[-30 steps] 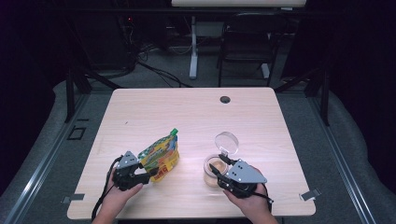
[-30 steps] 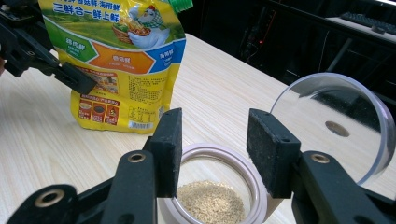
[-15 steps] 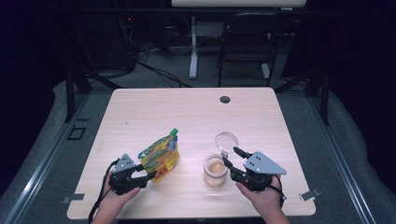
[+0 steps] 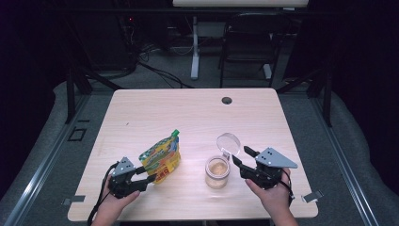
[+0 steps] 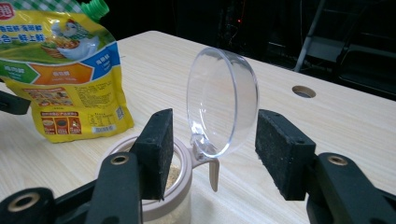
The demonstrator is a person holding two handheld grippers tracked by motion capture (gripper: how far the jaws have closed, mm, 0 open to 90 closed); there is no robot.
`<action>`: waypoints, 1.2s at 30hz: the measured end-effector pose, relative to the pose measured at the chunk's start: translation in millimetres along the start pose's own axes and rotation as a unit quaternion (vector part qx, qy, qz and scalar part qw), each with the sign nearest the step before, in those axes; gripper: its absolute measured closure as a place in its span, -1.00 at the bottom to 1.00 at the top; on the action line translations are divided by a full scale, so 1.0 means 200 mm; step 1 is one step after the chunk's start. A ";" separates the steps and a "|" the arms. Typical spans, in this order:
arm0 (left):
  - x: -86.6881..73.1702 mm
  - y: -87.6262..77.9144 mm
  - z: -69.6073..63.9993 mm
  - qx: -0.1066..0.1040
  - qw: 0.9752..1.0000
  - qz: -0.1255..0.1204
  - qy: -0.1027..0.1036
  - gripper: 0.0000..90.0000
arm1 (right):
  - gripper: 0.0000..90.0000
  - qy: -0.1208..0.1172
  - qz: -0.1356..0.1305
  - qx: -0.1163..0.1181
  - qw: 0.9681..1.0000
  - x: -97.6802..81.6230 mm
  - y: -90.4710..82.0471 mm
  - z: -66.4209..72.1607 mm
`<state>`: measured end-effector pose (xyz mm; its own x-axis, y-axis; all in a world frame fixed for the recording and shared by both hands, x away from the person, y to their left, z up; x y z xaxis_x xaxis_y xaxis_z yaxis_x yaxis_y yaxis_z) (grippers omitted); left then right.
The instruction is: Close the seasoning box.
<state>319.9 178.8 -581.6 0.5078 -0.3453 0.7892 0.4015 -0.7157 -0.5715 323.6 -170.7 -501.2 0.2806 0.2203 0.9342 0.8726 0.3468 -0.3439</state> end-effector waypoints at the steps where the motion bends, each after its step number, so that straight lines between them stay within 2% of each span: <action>1: 0.00 0.00 0.00 0.001 1.000 0.002 0.003 0.09 | 0.04 0.005 0.000 0.001 1.000 0.00 0.00 0.00; 11: -0.02 -0.04 -0.01 0.000 1.000 -0.003 0.004 0.08 | 0.04 0.031 0.016 0.004 0.999 -0.05 0.05 -0.07; 17: -0.03 -0.06 -0.02 -0.002 1.000 -0.008 0.009 0.07 | 0.00 0.042 0.018 0.011 0.999 -0.05 0.09 -0.07; 25: -0.05 -0.06 -0.02 -0.003 1.000 -0.005 0.010 0.07 | -0.03 0.047 0.020 0.016 0.999 -0.05 0.14 -0.08; 31: -0.06 -0.08 -0.02 -0.002 1.000 -0.014 0.000 0.07 | -0.01 0.054 0.019 0.017 0.998 -0.05 0.17 -0.07; 36: -0.06 -0.10 -0.02 0.006 1.000 -0.018 -0.004 0.07 | 0.00 0.045 0.026 0.021 0.998 -0.06 0.20 -0.07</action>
<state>302.4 194.4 -579.6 0.4994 -0.3147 0.8072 0.4278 -0.7206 -0.5457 360.3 -171.6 -524.0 0.3614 0.1573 0.9190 0.8393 0.3746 -0.3941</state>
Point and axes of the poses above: each handheld gripper's, and its own axes: y roughly forward along the jaws, x roughly out of its top, z roughly to its left, the point moved 7 cm from there along y, roughly forward along the jaws, and after that the axes turned 11 degrees about -x, right-handed, at the moved point
